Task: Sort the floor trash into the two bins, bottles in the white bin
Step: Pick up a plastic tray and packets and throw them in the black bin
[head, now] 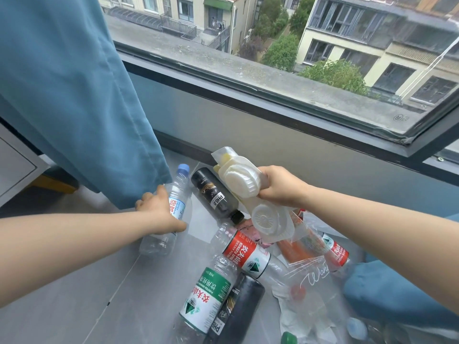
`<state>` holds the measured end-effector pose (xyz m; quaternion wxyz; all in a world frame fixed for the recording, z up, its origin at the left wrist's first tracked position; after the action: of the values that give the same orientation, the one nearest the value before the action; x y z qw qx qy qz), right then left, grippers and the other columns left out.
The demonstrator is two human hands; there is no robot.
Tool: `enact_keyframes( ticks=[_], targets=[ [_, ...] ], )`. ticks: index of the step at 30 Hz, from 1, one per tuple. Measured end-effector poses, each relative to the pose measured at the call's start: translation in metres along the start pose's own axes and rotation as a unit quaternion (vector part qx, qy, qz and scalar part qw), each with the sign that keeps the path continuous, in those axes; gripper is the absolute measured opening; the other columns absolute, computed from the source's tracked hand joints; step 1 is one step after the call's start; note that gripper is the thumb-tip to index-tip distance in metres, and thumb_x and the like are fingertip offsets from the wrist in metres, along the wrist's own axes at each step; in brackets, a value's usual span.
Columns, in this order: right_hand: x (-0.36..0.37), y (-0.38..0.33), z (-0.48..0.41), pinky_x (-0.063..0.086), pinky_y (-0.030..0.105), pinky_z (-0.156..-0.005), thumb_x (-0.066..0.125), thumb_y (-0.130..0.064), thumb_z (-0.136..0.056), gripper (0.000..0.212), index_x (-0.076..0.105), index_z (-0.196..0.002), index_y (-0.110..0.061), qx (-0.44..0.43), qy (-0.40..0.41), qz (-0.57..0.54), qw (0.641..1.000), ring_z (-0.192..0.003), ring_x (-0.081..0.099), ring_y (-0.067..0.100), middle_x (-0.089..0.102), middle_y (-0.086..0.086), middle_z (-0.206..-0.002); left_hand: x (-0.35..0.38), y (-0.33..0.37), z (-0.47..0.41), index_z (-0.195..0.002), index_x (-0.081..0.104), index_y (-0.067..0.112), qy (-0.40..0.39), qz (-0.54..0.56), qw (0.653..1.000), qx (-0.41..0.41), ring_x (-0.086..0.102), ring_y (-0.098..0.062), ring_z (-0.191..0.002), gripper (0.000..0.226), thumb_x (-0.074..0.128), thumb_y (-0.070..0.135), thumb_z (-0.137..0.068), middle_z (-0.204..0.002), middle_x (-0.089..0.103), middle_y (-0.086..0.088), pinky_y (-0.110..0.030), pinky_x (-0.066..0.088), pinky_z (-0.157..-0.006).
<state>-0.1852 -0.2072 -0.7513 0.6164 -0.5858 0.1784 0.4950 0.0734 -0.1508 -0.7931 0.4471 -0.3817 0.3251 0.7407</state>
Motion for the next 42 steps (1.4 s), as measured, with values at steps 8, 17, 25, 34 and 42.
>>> enact_keyframes(
  ticks=[8, 17, 25, 34, 42],
  targets=[
    [-0.025, -0.013, 0.022, 0.049, 0.027, -0.072, 0.062, -0.006, -0.076, 0.016, 0.063, -0.086, -0.018, -0.005, 0.04, -0.037, 0.998, -0.079, 0.061, 0.018, 0.067, 0.001, -0.082, -0.016, 0.022, 0.023, -0.113, 0.042, 0.018, 0.034, 0.114, 0.991, 0.058, 0.051, -0.029, -0.098, 0.074, 0.075, 0.047, -0.053, -0.109, 0.042, -0.008, -0.031, 0.047, -0.074],
    [-0.088, -0.039, 0.056, 0.054, 0.034, -0.078, 0.069, 0.005, -0.074, 0.022, 0.067, -0.094, -0.003, -0.023, 0.12, -0.231, 0.965, -0.078, 0.063, 0.011, 0.07, 0.005, -0.085, -0.068, 0.062, 0.067, -0.111, 0.048, 0.024, 0.066, 0.281, 0.952, 0.101, 0.057, -0.022, -0.085, 0.075, 0.064, 0.052, -0.044, -0.104, 0.052, -0.007, -0.029, 0.048, -0.066],
    [-0.116, -0.048, 0.084, 0.053, 0.034, -0.083, 0.068, 0.009, -0.075, 0.028, 0.066, -0.102, 0.002, -0.002, 0.104, -0.406, 0.908, -0.084, 0.066, 0.017, 0.071, 0.01, -0.092, -0.116, 0.086, 0.092, -0.113, 0.055, 0.021, 0.006, 0.431, 0.897, 0.096, 0.062, -0.014, -0.085, 0.059, 0.076, 0.037, -0.061, -0.1, 0.065, -0.001, -0.024, 0.045, -0.058],
    [-0.151, -0.07, 0.092, 0.053, 0.042, -0.089, 0.07, 0.008, -0.076, 0.028, 0.067, -0.104, 0.006, 0.087, 0.096, -0.497, 0.858, -0.092, 0.067, 0.031, 0.067, 0.028, -0.106, -0.165, 0.102, 0.101, -0.114, 0.052, 0.029, -0.02, 0.457, 0.884, 0.102, 0.067, -0.015, -0.09, 0.071, 0.071, 0.038, -0.046, -0.1, 0.068, 0.006, -0.038, 0.057, -0.082],
    [-0.246, -0.16, 0.143, 0.057, 0.033, -0.079, 0.071, -0.008, -0.072, 0.035, 0.068, -0.106, 0.002, 0.158, 0.027, -0.569, 0.806, -0.09, 0.067, 0.026, 0.07, 0.021, -0.105, -0.285, 0.121, 0.194, -0.114, 0.049, 0.039, -0.058, 0.416, 0.903, 0.093, 0.061, -0.008, -0.088, 0.066, 0.068, 0.037, -0.05, -0.104, 0.063, 0.006, -0.017, 0.042, -0.061]
  ],
)
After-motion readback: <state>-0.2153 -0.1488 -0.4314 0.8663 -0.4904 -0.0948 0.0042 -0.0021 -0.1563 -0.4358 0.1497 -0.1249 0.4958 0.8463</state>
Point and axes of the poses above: each hand's wrist, its own z-axis away from the middle knuckle, its own x-axis out of the palm, y = z × x, the point moved 2 cm from there along -z, towards the middle knuckle
